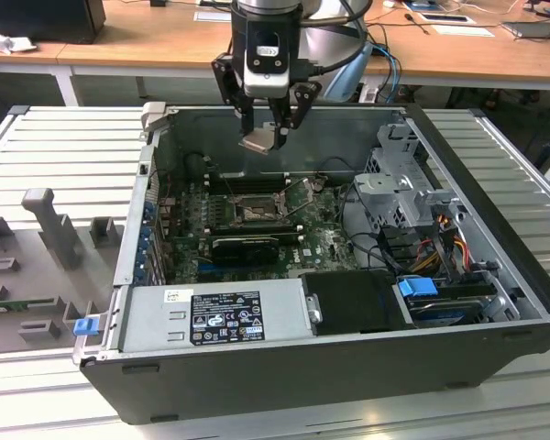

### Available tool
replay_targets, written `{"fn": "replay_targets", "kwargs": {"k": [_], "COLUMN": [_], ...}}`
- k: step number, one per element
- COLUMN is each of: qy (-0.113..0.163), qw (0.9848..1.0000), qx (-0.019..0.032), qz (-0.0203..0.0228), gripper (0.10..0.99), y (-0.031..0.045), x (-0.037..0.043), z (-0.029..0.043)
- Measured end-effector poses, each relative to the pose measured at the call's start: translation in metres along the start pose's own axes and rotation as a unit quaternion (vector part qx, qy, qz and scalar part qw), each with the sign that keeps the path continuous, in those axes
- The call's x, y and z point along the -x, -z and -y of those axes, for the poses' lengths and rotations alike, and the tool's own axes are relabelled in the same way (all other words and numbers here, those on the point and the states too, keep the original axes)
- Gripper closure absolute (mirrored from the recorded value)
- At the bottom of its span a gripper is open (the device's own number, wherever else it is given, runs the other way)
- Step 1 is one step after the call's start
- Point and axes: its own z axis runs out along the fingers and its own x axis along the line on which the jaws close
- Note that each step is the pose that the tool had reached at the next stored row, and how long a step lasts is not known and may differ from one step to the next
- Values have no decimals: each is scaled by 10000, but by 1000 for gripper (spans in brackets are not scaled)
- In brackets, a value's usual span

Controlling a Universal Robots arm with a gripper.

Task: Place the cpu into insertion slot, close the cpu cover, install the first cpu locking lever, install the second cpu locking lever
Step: 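Place the cpu into insertion slot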

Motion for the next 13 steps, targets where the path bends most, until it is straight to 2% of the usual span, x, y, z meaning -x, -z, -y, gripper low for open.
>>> {"fn": "replay_targets", "kwargs": {"k": [6, 8, 13], "qy": [-470, -622, -1030], "qw": [9989, 9980, 9946], "qx": [8, 12, 19], "qz": [42, 55, 92], "gripper": [553, 553, 553], "y": [-11, -15, -32], "x": [0, 0, 1], "z": [1, 1, 3]}}
